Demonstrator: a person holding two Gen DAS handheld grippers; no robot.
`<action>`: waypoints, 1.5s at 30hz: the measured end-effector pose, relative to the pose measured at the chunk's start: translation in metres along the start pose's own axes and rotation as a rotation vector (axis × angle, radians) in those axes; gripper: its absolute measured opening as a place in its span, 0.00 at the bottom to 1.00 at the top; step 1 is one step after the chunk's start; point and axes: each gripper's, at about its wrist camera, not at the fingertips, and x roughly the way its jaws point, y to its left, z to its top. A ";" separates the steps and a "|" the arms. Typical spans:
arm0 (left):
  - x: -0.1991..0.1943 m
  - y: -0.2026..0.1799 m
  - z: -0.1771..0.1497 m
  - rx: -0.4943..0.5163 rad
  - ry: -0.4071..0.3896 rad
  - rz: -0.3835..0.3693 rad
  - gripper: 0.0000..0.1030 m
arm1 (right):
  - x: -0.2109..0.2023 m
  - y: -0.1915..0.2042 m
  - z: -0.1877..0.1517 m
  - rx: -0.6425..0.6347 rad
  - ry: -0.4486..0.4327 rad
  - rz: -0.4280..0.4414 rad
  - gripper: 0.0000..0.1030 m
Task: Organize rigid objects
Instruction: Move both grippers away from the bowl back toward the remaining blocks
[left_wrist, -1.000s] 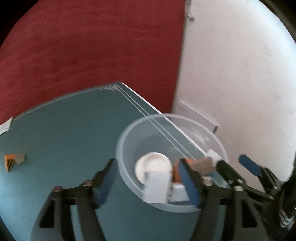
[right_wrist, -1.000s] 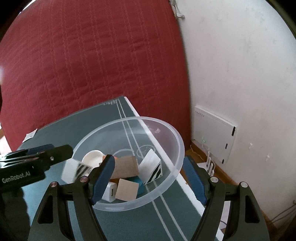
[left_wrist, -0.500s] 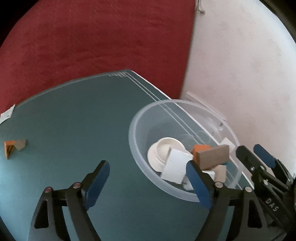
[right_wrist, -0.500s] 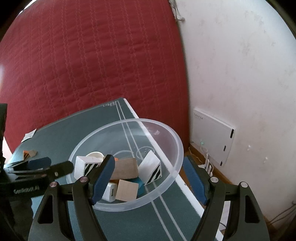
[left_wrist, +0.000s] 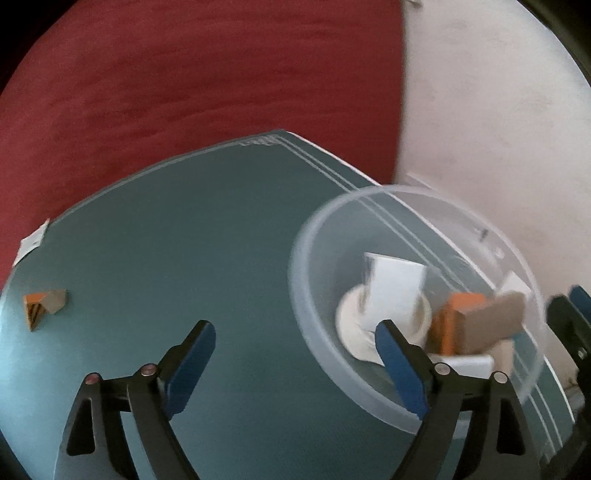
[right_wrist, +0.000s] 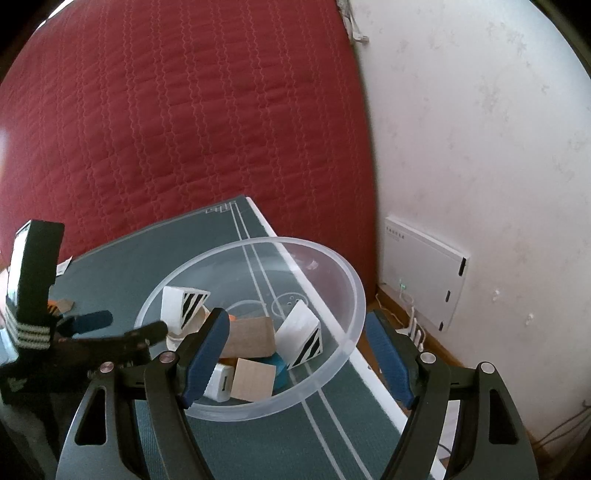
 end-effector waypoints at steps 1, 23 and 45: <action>-0.001 0.004 0.001 -0.011 -0.002 0.006 0.88 | 0.000 0.000 0.000 0.000 0.000 0.000 0.75; -0.012 0.043 -0.013 -0.074 0.009 0.068 0.93 | -0.014 0.004 0.001 -0.072 -0.055 -0.047 0.75; -0.028 0.148 -0.037 -0.266 0.007 0.188 0.93 | -0.015 0.061 -0.008 -0.192 -0.015 0.049 0.75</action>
